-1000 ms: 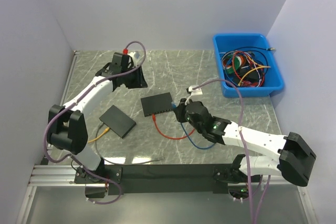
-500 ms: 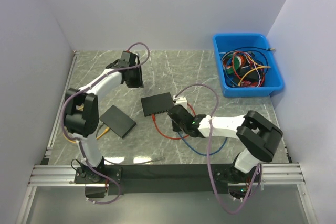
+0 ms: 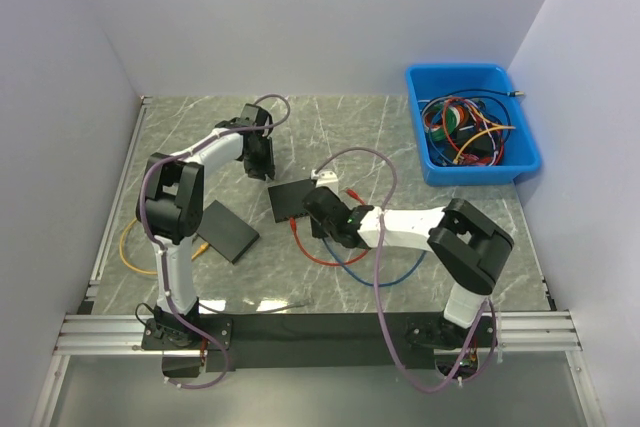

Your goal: Insert the plug into the switch port

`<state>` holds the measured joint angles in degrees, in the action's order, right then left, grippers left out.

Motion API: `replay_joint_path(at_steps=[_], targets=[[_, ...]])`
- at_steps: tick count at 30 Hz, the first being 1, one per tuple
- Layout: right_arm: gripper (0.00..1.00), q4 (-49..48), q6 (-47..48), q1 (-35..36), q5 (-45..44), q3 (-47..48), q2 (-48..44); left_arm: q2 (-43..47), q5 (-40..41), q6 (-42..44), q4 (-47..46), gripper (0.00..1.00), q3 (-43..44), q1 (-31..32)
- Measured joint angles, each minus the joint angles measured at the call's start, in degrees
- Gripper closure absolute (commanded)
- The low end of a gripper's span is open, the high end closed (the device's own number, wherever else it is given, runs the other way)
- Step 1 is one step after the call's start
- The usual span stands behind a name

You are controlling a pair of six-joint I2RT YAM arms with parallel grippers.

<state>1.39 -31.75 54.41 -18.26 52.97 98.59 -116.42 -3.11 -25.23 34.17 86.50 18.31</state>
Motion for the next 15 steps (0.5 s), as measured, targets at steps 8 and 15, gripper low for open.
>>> replay_joint_path(at_steps=[8, 15], targets=[[1.0, 2.51, 1.62, -0.02, -1.46, 5.33, 3.45, 0.02, -0.55, -1.46, 2.05, 0.69, -0.35, 0.44], [1.0, 4.83, 1.79, -0.02, -2.95, 6.05, 3.56, 2.27, -0.44, -1.62, 1.07, 0.68, -4.66, 2.49]])
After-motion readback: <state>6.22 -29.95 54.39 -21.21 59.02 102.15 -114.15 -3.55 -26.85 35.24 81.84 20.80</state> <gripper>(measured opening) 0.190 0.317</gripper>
